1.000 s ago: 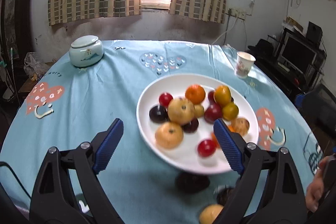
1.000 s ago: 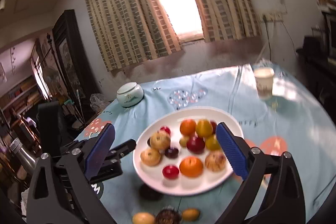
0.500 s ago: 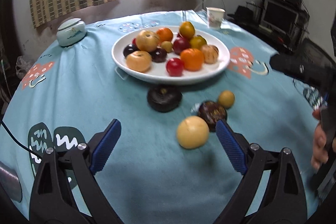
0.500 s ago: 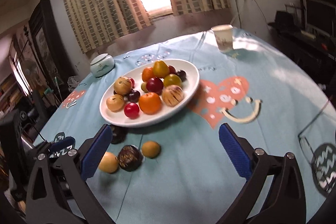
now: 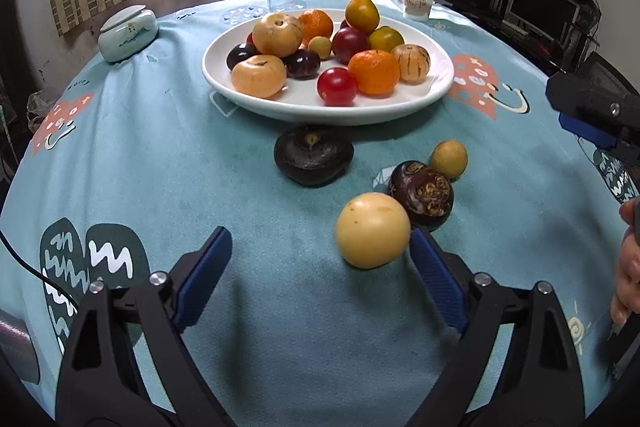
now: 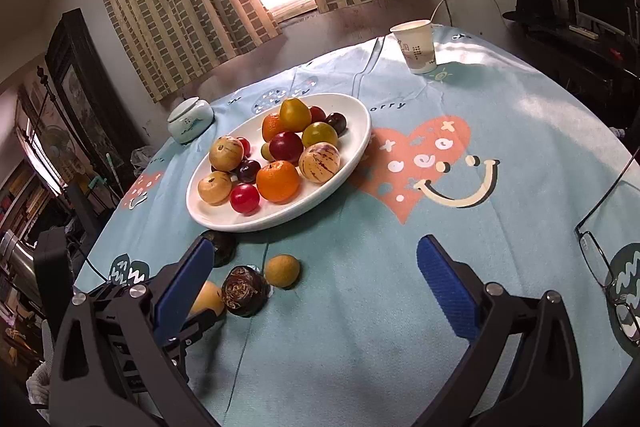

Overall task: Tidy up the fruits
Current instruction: 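Grasp the pale yellow round fruit with the left tool, then grasp the small brown-yellow fruit with the right tool while the left tool holds its fruit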

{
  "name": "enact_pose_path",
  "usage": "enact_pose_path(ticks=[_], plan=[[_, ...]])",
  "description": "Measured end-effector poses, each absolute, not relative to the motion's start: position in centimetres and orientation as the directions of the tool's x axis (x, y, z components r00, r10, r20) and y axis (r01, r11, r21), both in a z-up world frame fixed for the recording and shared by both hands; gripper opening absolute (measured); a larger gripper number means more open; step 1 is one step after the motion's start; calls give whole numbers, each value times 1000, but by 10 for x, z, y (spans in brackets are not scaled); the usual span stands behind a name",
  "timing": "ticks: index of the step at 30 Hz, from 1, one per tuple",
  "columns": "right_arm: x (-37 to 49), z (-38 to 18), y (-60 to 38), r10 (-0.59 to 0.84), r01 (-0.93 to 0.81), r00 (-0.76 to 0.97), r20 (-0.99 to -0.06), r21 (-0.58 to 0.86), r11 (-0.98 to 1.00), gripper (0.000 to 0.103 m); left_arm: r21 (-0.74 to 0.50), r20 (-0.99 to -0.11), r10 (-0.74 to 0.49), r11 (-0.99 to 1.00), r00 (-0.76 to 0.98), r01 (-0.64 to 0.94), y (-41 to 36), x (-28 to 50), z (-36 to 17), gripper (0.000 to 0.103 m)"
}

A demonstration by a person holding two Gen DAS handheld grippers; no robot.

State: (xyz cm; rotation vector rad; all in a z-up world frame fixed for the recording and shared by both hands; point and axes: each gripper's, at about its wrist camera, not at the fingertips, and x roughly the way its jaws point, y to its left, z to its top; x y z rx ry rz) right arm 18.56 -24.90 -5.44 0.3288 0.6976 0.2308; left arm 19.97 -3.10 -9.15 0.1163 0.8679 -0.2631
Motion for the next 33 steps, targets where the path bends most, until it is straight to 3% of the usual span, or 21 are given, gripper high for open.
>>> enact_pose_path(ticks=[6, 17, 19, 20, 25, 33], plan=[[187, -56, -248, 310, -94, 741, -596, 364, 926, 102, -39, -778, -235, 944, 582, 329, -37, 201, -94, 70], [188, -59, -245, 307, -99, 735, -604, 351, 931, 102, -30, -789, -234, 938, 568, 345, -44, 206, -100, 61], [189, -59, -245, 304, -97, 733, -608, 349, 932, 102, -35, -784, -244, 935, 571, 352, -44, 205, -99, 51], [189, -60, -245, 303, -96, 732, -610, 348, 932, 102, -35, -781, -248, 934, 573, 357, -45, 204, -99, 38], [190, -61, -242, 300, -98, 726, -619, 338, 936, 102, -26, -764, -235, 942, 601, 335, -41, 201, -94, 38], [194, -71, -219, 306, -170, 673, -673, 262, 950, 102, -55, -718, -160, 983, 678, 174, -3, 205, -77, 37]])
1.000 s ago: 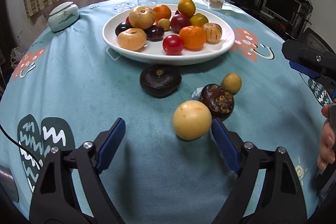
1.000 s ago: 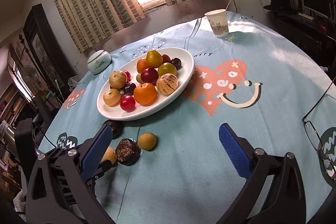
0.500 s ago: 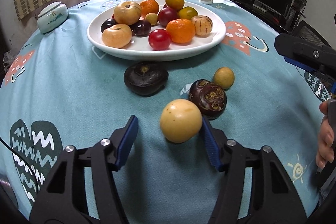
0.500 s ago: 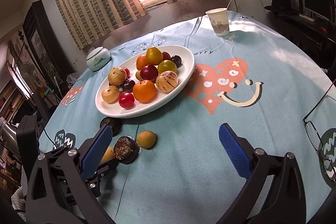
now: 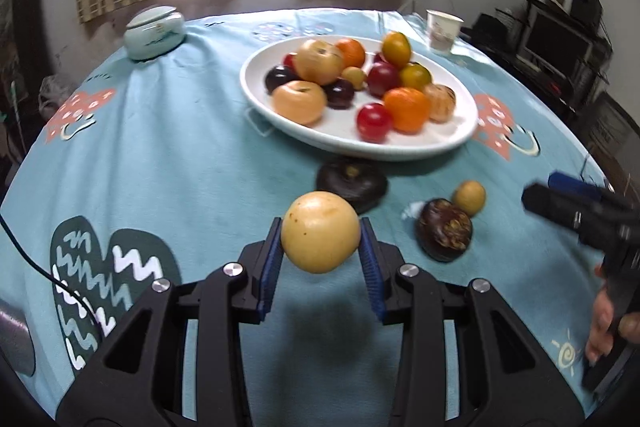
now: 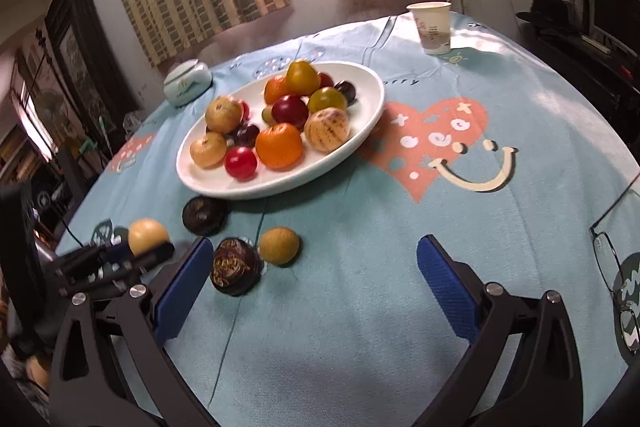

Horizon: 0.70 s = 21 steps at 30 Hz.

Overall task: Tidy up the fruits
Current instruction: 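Grasp the small brown-yellow fruit with the right tool while the left tool holds its fruit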

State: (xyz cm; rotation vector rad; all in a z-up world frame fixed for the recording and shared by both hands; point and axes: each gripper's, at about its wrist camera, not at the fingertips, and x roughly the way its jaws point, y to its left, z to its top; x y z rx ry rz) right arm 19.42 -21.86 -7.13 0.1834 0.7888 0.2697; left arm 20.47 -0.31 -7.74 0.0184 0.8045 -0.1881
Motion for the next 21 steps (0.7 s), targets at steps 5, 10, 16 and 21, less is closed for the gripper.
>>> enact_pose_path(ticks=[5, 10, 16, 21], plan=[[187, -76, -188, 325, -291, 641, -695, 172, 941, 85, -67, -718, -144, 988, 681, 138, 8, 209, -76, 38], [186, -80, -168, 281, -330, 650, -706, 71, 941, 75, -62, -720, -144, 988, 679, 144, 7, 209, -77, 38], [199, -77, -198, 233, -214, 686, -690, 114, 970, 69, -58, -723, -149, 986, 674, 156, 3, 208, -78, 38], [211, -86, -190, 277, -257, 622, -732, 144, 956, 55, -55, -726, -152, 985, 671, 164, 1, 208, -78, 38]])
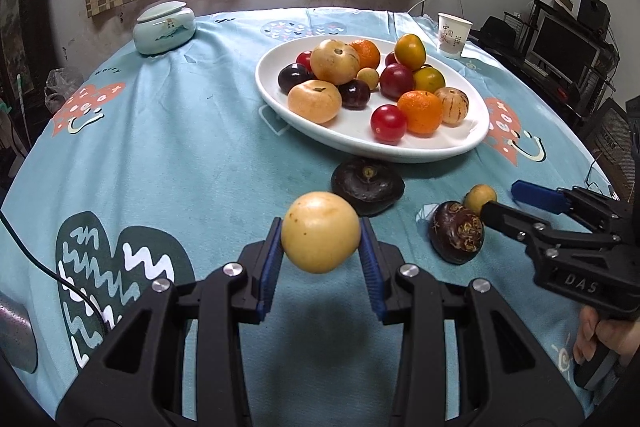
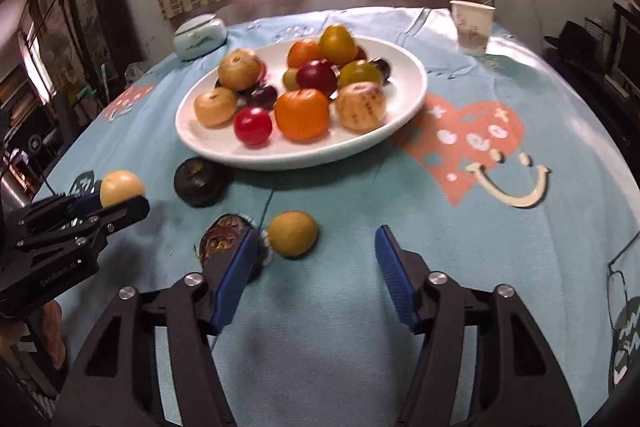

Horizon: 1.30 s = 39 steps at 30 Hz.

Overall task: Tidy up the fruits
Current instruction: 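Grasp the small brown-yellow fruit with the right tool while the left tool holds its fruit, then carry both fruits over the plate and open both tools to release them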

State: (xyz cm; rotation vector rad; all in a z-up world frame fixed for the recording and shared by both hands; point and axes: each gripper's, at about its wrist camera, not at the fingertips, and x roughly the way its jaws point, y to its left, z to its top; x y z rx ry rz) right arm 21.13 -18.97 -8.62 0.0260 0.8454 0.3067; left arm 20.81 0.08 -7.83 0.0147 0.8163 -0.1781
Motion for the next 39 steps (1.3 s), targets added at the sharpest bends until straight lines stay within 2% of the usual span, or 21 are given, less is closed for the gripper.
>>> enact_pose_path(ticks=[3, 6, 10, 11, 12, 15, 22, 28, 33, 39], plan=[[218, -90, -193, 306, -248, 601, -738, 192, 950, 48, -54, -726, -154, 985, 670, 167, 0, 207, -79, 38], [226, -96, -201, 359, -234, 568, -740, 273, 933, 46, -52, -725, -156, 984, 671, 173, -2, 207, -79, 38], [229, -96, -194, 354, -264, 559, -750, 244, 933, 45, -48, -722, -153, 984, 674, 173, -2, 206, -78, 38], [229, -95, -192, 353, -275, 557, -751, 235, 932, 41, -46, -721, -152, 984, 676, 172, -2, 206, -78, 38], [228, -95, -189, 367, -296, 550, -750, 236, 926, 27, -43, -720, -148, 985, 678, 170, -2, 206, -78, 38], [223, -93, -177, 313, -313, 569, -761, 151, 938, 27, -39, -719, -144, 985, 680, 168, -2, 205, -78, 38], [221, -87, -184, 332, -315, 581, -743, 171, 933, 27, -9, -689, -133, 985, 713, 174, -6, 200, -70, 38], [219, -53, -197, 345, -299, 664, -663, 187, 936, 27, 39, -635, -130, 979, 761, 200, -20, 211, -49, 38], [249, -32, -201, 306, -275, 706, -639, 151, 949, 27, 52, -624, -131, 977, 770, 208, -33, 239, -39, 38], [286, -42, -200, 293, -255, 706, -645, 154, 954, 27, 42, -653, -133, 977, 746, 210, -41, 273, -49, 38]])
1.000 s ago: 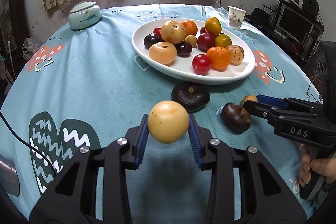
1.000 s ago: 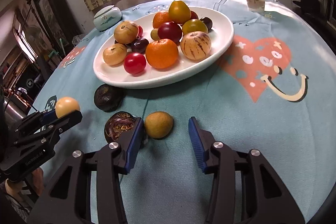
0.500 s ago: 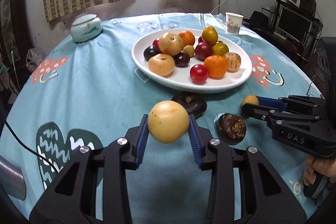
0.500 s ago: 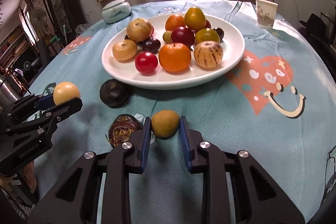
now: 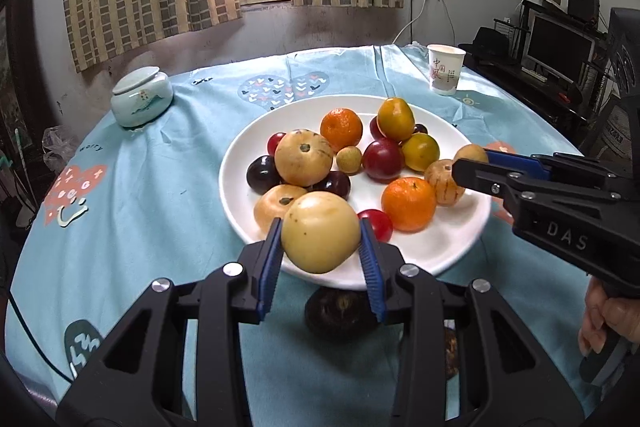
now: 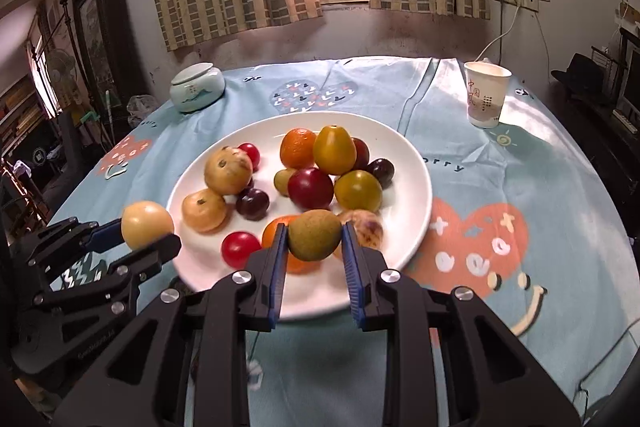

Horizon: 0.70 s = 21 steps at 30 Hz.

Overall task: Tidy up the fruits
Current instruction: 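Carry both fruits over the plate and open both tools to release them, then withdraw both tools from the plate toward the last fruits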

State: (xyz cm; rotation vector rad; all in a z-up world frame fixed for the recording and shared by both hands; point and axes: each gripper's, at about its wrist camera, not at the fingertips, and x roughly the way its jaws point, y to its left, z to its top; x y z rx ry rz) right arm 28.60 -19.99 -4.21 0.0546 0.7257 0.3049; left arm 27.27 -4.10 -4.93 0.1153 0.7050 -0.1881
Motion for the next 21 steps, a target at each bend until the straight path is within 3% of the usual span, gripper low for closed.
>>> enact_pose_path(ticks=[9, 11, 12, 15, 21], plan=[[308, -57, -195, 278, -270, 693, -665, 118, 955, 28, 40, -676, -132, 976, 724, 216, -48, 301, -63, 38], [308, -59, -196, 281, -272, 696, -661, 119, 955, 47, 41, -678, -137, 974, 722, 223, -49, 303, -65, 44], [306, -58, -197, 255, -254, 711, -656, 99, 962, 65, 54, -673, -121, 976, 730, 211, -49, 303, -65, 50], [303, -54, -200, 251, -255, 727, -639, 89, 963, 67, 51, -664, -122, 977, 738, 208, -47, 303, -63, 58], [285, -47, -198, 274, -274, 728, -628, 100, 957, 67, 74, -637, -118, 974, 762, 213, -46, 291, -54, 62]])
